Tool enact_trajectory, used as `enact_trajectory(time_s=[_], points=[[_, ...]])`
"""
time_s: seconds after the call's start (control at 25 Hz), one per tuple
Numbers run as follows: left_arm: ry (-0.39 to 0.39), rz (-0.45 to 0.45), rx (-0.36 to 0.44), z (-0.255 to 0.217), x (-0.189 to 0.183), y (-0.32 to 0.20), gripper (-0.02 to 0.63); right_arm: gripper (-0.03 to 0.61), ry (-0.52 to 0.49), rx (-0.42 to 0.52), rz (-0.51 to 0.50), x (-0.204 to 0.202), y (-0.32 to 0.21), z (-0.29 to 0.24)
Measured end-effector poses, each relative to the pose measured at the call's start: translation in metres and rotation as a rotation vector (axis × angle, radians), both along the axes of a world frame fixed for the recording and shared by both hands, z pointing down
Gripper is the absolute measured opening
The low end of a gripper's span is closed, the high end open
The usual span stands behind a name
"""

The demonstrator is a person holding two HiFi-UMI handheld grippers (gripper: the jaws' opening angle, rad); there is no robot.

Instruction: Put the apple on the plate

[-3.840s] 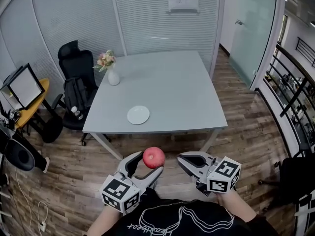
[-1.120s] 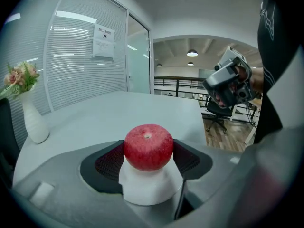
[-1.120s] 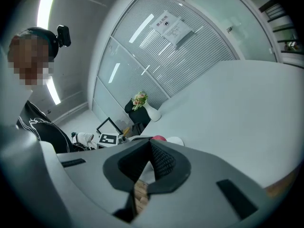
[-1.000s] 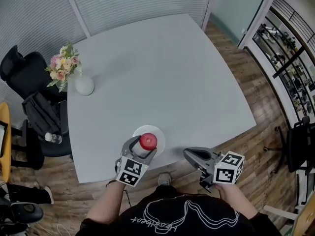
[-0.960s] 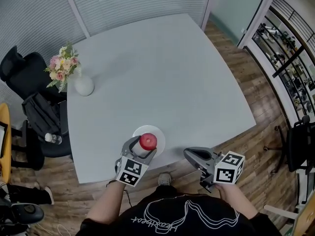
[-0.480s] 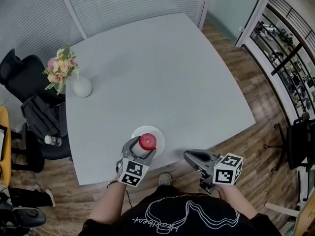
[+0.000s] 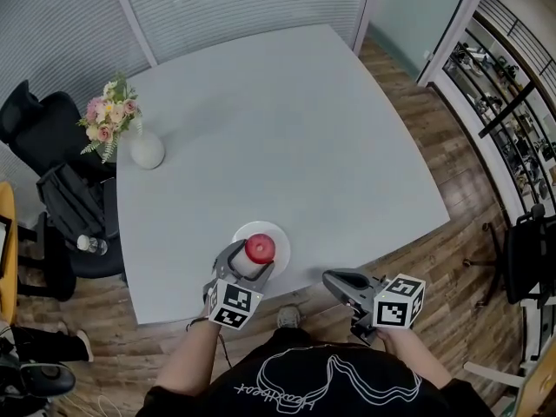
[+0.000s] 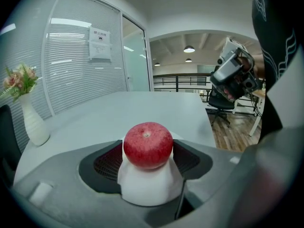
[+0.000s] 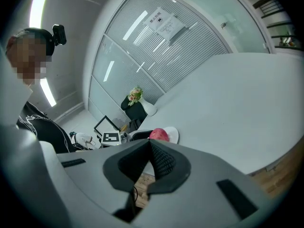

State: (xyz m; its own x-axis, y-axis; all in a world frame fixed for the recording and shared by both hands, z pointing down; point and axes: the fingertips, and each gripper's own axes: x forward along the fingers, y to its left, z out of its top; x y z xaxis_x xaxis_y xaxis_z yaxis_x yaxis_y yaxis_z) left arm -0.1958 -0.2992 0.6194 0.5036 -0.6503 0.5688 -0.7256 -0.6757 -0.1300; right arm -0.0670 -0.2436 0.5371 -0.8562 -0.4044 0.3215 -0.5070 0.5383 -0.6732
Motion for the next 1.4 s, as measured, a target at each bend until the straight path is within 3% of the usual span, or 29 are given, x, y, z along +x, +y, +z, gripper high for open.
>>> enact_trajectory(time_s=[0.2,0.4,0.64,0.8,0.88,1.0,1.08,1.2,1.4], points=[[0.037,-0.042,-0.027,-0.006,-0.007,0.006,0.321,0.009,0.017,0.036,-0.030,-0.001,0.006,-0.005],[0.136,-0.164,-0.059,-0.033,-0.017,0.015,0.319,0.009,0.008,0.098,-0.057,0.006,0.009,-0.025],[0.380,-0.269,-0.084,-0.100,-0.011,0.047,0.318,0.009,-0.023,0.193,-0.090,0.007,0.015,-0.065],[0.560,-0.262,-0.094,-0.151,0.011,0.081,0.307,0.009,-0.028,0.289,-0.133,0.002,0.027,-0.094],[0.611,-0.252,-0.109,-0.169,0.022,0.097,0.285,0.009,-0.048,0.322,-0.148,0.001,0.035,-0.109],[0.606,-0.240,-0.072,-0.194,0.034,0.114,0.201,0.009,-0.099,0.345,-0.164,-0.002,0.044,-0.129],[0.593,-0.243,-0.022,-0.211,0.038,0.124,0.038,0.009,-0.091,0.383,-0.165,0.000,0.050,-0.138],[0.597,-0.219,0.029,-0.233,0.047,0.138,0.021,0.009,-0.066,0.450,-0.163,0.004,0.060,-0.150],[0.516,-0.174,0.090,-0.244,0.059,0.152,0.015,0.009,-0.044,0.487,-0.183,0.005,0.075,-0.156]])
